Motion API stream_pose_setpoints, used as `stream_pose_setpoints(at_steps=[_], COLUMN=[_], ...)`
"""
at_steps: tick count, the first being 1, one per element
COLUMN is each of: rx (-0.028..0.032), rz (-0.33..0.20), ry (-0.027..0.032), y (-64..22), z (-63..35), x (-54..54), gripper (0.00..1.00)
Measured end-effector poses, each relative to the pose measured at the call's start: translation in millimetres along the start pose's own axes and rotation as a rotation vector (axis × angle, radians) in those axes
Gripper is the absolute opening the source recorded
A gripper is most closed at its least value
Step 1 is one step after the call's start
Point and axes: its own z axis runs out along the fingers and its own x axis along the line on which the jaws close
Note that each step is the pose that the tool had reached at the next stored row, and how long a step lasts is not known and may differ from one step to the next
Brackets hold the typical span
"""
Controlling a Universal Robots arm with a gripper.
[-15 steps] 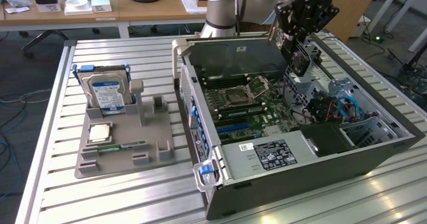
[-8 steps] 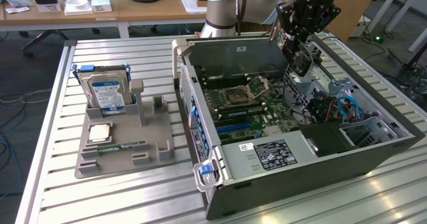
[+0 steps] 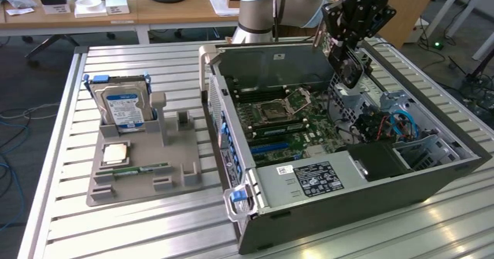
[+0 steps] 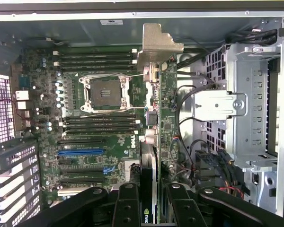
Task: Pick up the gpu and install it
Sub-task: 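Pick up the gpu and move the gpu toward the slot, then insert the gpu into the slot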
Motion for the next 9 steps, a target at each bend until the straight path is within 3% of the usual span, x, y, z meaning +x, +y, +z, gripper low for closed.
stream_pose_setpoints(at_steps=[9], rx=[0.0001], rz=[0.000], ry=[0.0001], y=[0.1], z=[0.0], x=[-1.8], gripper=[0.26])
